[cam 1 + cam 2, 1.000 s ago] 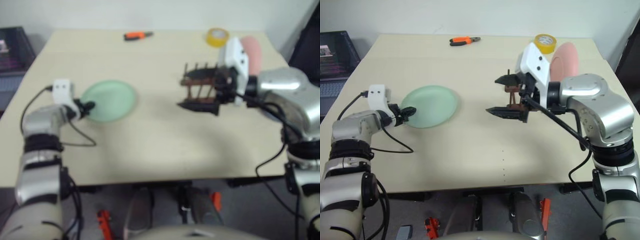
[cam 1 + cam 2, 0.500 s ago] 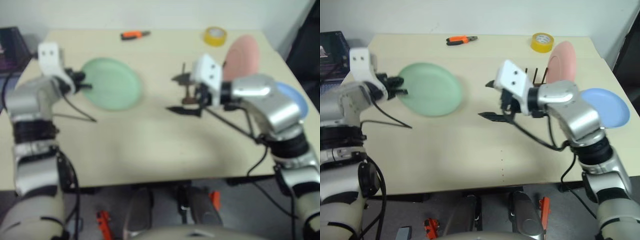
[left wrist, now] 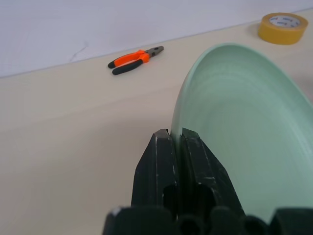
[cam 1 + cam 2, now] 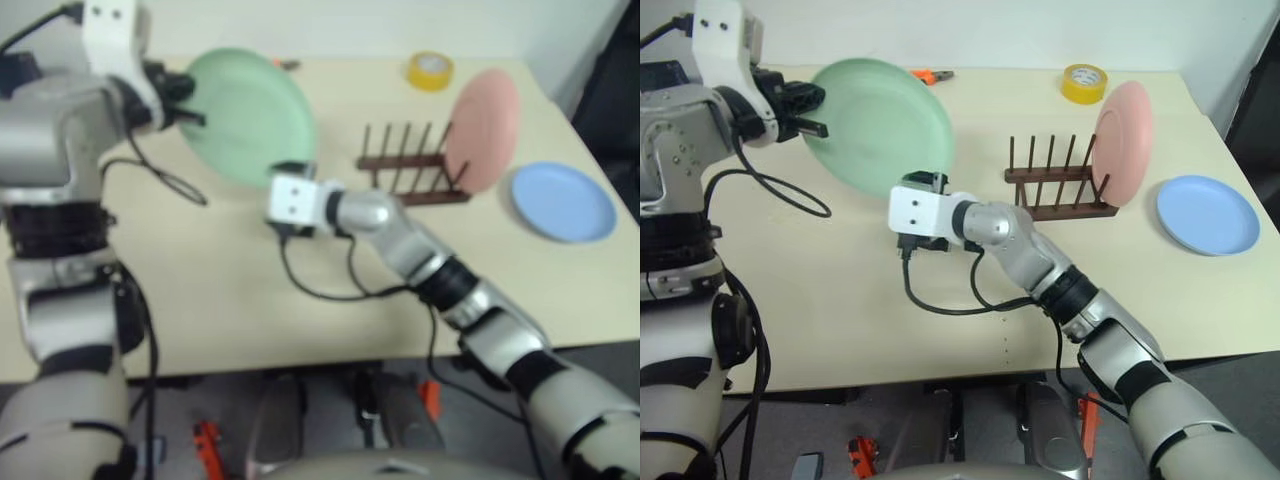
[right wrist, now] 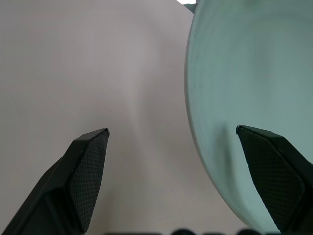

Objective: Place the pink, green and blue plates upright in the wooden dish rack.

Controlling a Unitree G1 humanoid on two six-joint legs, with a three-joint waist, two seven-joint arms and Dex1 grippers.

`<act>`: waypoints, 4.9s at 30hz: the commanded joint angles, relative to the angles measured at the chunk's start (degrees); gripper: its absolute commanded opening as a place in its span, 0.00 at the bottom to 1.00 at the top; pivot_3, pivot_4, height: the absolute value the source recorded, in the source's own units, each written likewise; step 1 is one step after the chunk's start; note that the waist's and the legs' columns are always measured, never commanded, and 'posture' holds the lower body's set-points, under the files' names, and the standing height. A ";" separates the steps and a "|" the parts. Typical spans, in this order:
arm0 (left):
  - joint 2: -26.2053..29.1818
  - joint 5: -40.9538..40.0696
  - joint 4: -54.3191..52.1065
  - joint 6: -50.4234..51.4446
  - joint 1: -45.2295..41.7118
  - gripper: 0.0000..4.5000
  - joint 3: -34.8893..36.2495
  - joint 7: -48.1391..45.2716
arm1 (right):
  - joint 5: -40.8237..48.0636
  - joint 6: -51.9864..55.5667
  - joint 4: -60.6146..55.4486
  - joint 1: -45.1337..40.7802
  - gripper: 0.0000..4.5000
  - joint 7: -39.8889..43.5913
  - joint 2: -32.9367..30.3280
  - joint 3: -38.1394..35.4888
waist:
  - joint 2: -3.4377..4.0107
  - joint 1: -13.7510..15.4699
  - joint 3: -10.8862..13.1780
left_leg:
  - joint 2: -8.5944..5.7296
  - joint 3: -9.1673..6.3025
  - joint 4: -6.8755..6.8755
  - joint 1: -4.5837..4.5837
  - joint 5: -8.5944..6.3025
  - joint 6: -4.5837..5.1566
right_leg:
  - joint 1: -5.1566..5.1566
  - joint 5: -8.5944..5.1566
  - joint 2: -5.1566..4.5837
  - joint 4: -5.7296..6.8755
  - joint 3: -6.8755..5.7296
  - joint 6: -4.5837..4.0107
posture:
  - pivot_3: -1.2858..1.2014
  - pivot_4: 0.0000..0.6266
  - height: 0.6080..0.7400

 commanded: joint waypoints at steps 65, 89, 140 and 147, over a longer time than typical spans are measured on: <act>8.57 -9.30 -29.51 -33.09 39.22 0.80 -1.95 -35.30 | 46.82 53.90 -13.15 -8.75 0.00 13.75 -32.71 -48.34 | 0.04 0.72 -0.01 | 0.04 0.21 -0.29 0.04 0.06 0.00 | -0.01 -0.21 0.12 -0.06 -0.09 -0.37 | 0.52 0.24 1.00; 10.17 -10.01 -31.37 -32.71 42.76 0.80 -1.53 -33.66 | 53.17 54.01 -7.35 -4.65 0.00 19.58 -32.32 -47.48 | 0.12 -0.30 0.03 | 0.12 0.17 -0.19 0.03 0.06 0.01 | -0.04 -0.17 0.52 -0.03 -0.05 -0.32 | 0.52 0.24 1.00; 7.00 -8.53 -31.97 -29.61 36.80 0.81 -10.37 -31.61 | 36.06 36.37 -17.56 19.25 0.67 28.43 -58.73 -42.94 | 0.10 1.62 0.02 | 0.03 0.12 -0.08 0.08 0.03 -0.03 | 0.13 -0.20 0.47 -0.13 -0.14 -0.31 | 0.52 0.24 1.00; 0.71 -5.95 -30.43 -30.50 32.64 0.81 -16.68 -30.43 | 28.08 30.66 -10.86 27.01 0.67 23.31 -56.30 -39.12 | 0.24 0.38 -0.03 | -0.03 0.42 0.00 0.37 0.05 0.00 | 0.19 -0.16 0.39 -0.10 0.16 -0.26 | 0.52 0.24 1.00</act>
